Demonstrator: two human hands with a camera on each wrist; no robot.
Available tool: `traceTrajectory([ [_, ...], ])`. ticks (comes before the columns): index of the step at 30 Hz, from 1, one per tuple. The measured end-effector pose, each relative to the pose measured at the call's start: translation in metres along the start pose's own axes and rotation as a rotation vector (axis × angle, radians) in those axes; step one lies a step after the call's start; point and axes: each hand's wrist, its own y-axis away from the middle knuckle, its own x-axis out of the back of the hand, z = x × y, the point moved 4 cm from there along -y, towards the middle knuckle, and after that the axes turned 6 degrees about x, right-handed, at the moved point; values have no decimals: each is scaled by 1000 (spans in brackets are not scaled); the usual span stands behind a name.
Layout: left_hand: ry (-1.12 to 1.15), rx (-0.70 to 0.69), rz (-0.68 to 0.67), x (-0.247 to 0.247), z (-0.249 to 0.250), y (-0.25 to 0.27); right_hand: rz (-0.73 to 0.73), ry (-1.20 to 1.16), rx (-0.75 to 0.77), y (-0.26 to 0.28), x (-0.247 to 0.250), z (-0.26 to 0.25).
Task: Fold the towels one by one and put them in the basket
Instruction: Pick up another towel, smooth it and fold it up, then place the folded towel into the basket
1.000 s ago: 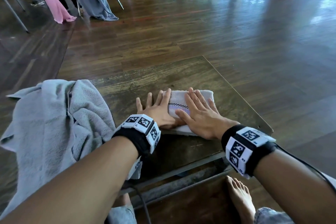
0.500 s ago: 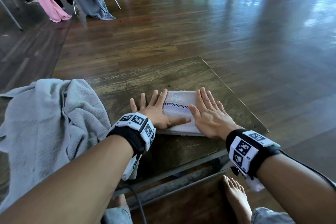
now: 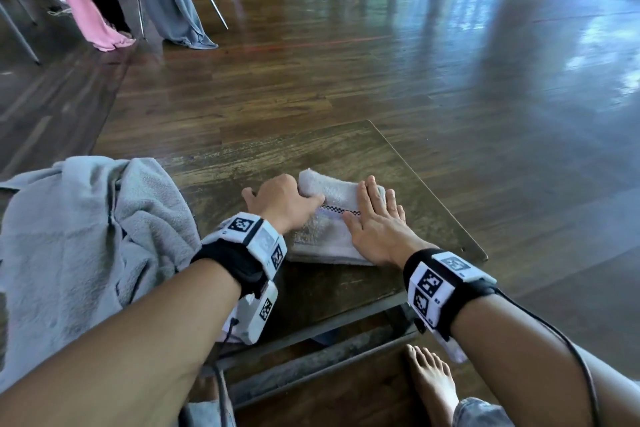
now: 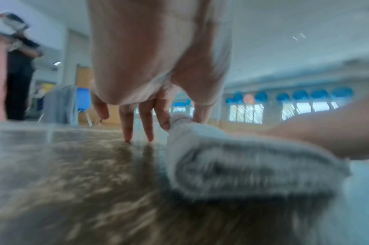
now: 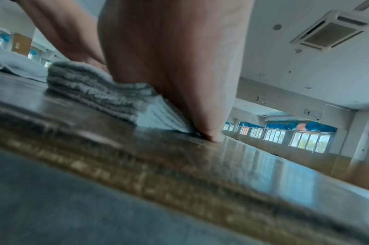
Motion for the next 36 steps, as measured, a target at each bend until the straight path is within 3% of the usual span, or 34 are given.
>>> traceTrajectory([
  [6, 603, -43, -139, 42, 1, 18, 69, -278, -58, 5, 18, -25],
  [11, 874, -18, -146, 115, -32, 55, 155, -654, 69, 16, 34, -87],
  [16, 1017, 54, 39, 203, -121, 110, 187, -959, 381, 39, 40, -194],
  [21, 1098, 100, 333, 286, -233, 194, 76, -911, 666, 76, 33, -343],
  [25, 1016, 217, 586, 324, -325, 284, -77, -806, 798, 121, -5, -462],
  [29, 998, 372, 689, 323, -409, 367, -296, -669, 853, 167, -75, -548],
  [32, 984, 538, 731, 293, -472, 417, -422, -582, 822, 197, -146, -583],
  [36, 935, 761, 685, 225, -529, 454, -584, -456, 724, 218, -240, -573],
])
